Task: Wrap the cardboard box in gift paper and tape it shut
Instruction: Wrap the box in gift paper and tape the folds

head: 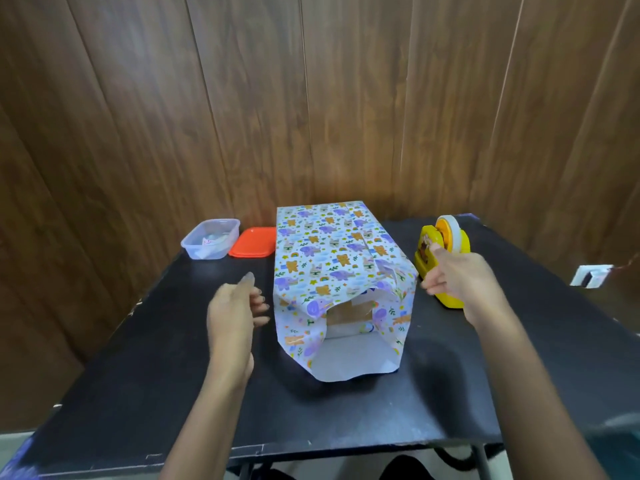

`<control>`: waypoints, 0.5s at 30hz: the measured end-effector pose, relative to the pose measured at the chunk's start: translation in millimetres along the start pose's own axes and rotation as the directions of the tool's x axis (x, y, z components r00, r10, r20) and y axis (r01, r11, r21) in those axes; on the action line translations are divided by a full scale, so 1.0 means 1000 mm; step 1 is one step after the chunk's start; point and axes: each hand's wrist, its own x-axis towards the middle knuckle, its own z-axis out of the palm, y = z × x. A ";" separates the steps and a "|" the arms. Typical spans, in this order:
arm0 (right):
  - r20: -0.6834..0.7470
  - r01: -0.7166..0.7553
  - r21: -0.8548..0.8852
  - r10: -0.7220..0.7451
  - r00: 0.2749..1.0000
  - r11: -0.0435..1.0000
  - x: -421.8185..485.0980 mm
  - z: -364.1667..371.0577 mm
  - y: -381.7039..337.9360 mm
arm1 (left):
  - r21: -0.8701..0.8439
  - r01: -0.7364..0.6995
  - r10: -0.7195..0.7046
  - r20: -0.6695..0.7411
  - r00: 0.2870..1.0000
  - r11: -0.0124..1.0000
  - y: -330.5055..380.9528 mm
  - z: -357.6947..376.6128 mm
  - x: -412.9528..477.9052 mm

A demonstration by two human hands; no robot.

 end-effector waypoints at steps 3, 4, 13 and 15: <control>0.280 -0.154 -0.006 0.150 0.948 0.988 -0.011 0.003 0.000 | 0.015 0.190 -0.189 0.192 0.963 0.982 0.002 0.006 -0.016; 0.339 -0.190 0.011 0.175 0.924 0.982 -0.010 0.006 0.002 | 0.029 0.238 -0.238 0.244 0.940 0.971 0.001 0.009 -0.018; 0.353 -0.310 0.247 0.213 0.911 0.918 0.005 0.031 0.004 | -0.073 0.314 -0.293 0.214 0.932 0.947 -0.003 0.034 0.003; 0.341 -0.307 0.261 0.210 0.916 0.915 0.009 0.037 0.001 | -0.072 0.312 -0.292 0.210 0.933 0.947 -0.003 0.037 0.008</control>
